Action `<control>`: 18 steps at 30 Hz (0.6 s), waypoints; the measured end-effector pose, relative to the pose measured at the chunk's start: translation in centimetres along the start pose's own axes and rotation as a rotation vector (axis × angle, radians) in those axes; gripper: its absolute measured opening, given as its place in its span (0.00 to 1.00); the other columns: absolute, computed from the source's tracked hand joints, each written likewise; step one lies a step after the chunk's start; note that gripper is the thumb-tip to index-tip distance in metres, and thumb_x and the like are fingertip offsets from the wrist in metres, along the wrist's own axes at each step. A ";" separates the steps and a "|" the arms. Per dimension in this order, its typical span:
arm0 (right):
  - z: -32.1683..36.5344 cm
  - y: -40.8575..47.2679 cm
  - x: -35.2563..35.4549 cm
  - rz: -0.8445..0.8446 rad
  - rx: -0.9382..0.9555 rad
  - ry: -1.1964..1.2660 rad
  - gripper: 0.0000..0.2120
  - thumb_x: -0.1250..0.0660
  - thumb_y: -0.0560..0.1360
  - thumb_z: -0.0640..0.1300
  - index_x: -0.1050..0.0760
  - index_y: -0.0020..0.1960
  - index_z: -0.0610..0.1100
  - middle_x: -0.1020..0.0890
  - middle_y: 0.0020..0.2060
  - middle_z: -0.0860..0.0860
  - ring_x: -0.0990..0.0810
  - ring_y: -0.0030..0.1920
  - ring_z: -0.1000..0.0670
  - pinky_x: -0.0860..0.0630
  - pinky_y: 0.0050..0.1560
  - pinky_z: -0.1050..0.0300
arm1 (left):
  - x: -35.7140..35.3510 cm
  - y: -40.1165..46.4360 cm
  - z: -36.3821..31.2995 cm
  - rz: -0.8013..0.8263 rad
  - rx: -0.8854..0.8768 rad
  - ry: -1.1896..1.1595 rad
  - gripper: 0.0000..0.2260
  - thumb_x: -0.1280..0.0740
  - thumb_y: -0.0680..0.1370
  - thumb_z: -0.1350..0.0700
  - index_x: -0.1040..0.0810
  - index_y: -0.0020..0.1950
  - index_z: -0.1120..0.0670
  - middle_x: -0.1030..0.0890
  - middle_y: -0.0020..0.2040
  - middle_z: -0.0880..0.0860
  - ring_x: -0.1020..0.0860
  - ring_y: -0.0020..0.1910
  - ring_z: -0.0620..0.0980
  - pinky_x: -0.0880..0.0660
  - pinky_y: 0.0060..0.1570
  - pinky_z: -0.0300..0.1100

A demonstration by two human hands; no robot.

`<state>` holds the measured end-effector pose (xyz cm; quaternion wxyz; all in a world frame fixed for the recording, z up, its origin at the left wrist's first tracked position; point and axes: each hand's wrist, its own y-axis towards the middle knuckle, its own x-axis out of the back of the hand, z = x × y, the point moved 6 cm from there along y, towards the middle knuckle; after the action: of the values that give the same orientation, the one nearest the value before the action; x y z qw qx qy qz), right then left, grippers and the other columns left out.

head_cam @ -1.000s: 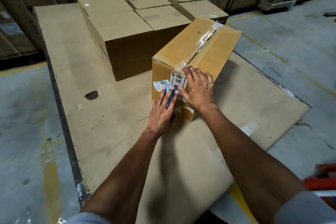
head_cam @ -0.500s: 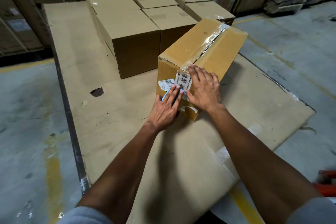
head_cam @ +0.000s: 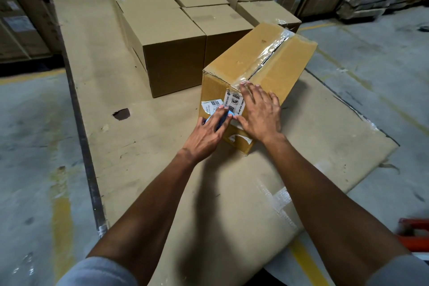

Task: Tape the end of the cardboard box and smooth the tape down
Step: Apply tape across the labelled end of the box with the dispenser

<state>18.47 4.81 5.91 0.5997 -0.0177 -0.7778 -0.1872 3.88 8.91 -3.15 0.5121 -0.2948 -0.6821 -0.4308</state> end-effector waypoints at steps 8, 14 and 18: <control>0.2 0.1 0.3 -0.006 0.005 0.025 0.46 0.35 0.77 0.68 0.55 0.85 0.55 0.43 0.84 0.49 0.38 0.81 0.43 0.39 0.77 0.36 | -0.1 -0.5 0.1 -0.026 -0.007 -0.053 0.30 0.41 0.87 0.60 0.46 0.88 0.58 0.48 0.88 0.61 0.53 0.88 0.59 0.30 0.64 0.56; 0.5 0.3 0.7 0.006 -0.024 0.046 0.44 0.35 0.77 0.68 0.54 0.84 0.59 0.44 0.84 0.51 0.38 0.81 0.44 0.39 0.76 0.34 | 0.1 -0.7 -0.2 -0.048 -0.008 -0.072 0.28 0.42 0.88 0.56 0.44 0.88 0.58 0.45 0.88 0.61 0.50 0.88 0.60 0.29 0.62 0.55; 0.7 0.3 0.9 -0.004 -0.040 0.053 0.45 0.34 0.76 0.68 0.53 0.84 0.60 0.45 0.84 0.52 0.37 0.81 0.44 0.39 0.76 0.33 | -0.1 -0.9 -0.1 -0.052 -0.015 -0.039 0.29 0.40 0.87 0.60 0.44 0.87 0.58 0.45 0.88 0.59 0.48 0.88 0.58 0.29 0.62 0.54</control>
<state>17.64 5.08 6.72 0.6193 -0.0233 -0.7578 -0.2042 3.25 8.44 -3.51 0.4850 -0.2890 -0.6964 -0.4431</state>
